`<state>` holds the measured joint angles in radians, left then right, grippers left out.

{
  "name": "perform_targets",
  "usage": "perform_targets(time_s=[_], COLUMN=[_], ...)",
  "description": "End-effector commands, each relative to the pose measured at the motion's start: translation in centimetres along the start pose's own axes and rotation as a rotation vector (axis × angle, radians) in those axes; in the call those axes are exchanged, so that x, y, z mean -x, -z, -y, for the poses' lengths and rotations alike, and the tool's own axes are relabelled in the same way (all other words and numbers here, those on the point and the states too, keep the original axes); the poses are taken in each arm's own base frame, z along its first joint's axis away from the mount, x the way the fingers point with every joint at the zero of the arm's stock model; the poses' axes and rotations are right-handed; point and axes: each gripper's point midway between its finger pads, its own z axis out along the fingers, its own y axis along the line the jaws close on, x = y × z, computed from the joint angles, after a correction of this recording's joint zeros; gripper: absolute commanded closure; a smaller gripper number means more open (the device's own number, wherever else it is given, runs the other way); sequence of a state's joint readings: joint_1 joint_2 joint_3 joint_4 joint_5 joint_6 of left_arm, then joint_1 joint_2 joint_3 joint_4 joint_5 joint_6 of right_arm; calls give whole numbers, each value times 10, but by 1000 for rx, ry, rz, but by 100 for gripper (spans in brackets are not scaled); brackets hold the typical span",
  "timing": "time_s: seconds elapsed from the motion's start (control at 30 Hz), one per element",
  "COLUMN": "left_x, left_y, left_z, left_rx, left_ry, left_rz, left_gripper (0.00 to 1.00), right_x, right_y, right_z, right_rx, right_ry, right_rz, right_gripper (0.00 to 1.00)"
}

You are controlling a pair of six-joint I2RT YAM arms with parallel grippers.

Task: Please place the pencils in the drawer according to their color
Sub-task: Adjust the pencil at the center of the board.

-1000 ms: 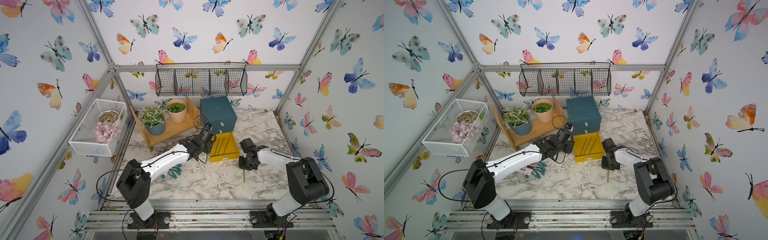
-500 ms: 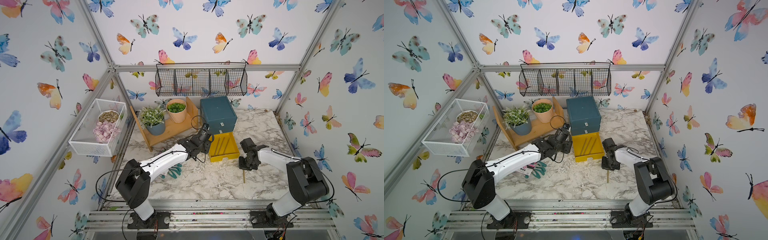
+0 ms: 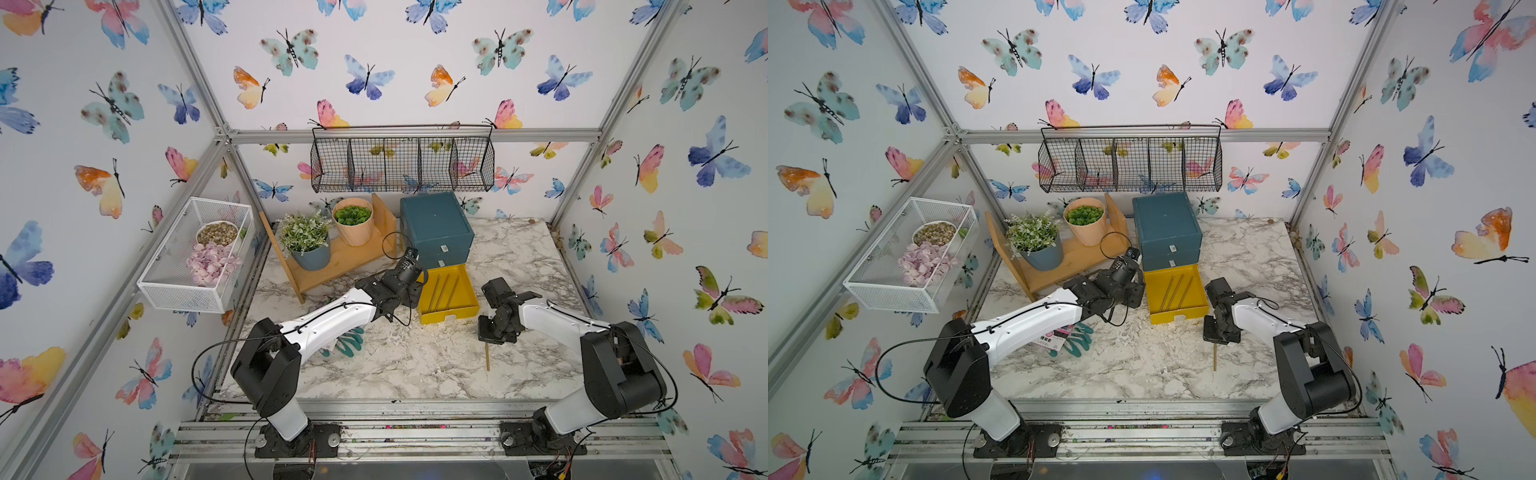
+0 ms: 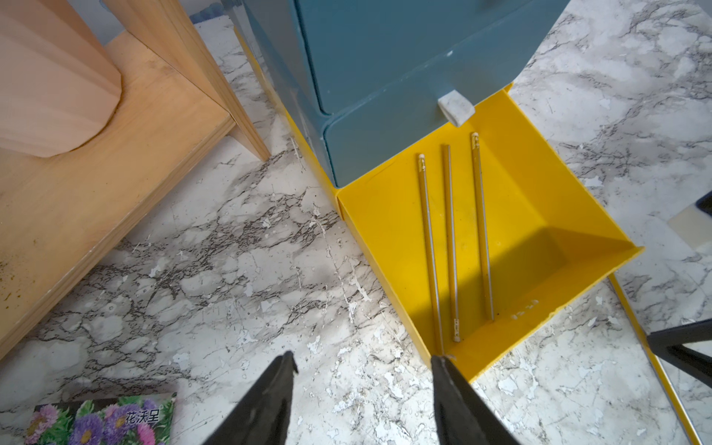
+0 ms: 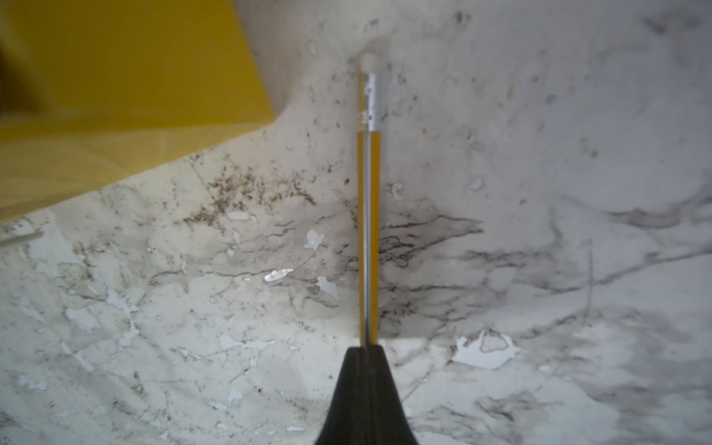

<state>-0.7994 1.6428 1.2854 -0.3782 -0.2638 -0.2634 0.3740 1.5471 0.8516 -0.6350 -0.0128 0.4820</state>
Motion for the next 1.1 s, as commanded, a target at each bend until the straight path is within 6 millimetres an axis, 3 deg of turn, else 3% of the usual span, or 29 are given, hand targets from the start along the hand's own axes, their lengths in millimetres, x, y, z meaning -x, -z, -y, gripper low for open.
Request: perform_targets(time_s=[0.0,0.23,0.63,0.77,1.07], left_x=[0,-2,-3,-3,-4], left_y=[0,0,2,1,1], left_z=[3,3,4,6,5], left_rx=[-24,-26,-34,-39,-39], left_ry=[11,9,17,18,19], left_rz=[-12,-18,-16,-20,-21], left_gripper=[39,39,39,39,39], right_x=[-8,21,66,75,88], right_y=[0,9,2,-3,-3], right_z=[1,8,12,17,7], right_rx=[-7,-82,-60,-65,-19], right_ry=[-13,-2,-23,-26,-29], right_rz=[-28,43,103,103,118], right_gripper=[97,72,72,74,75])
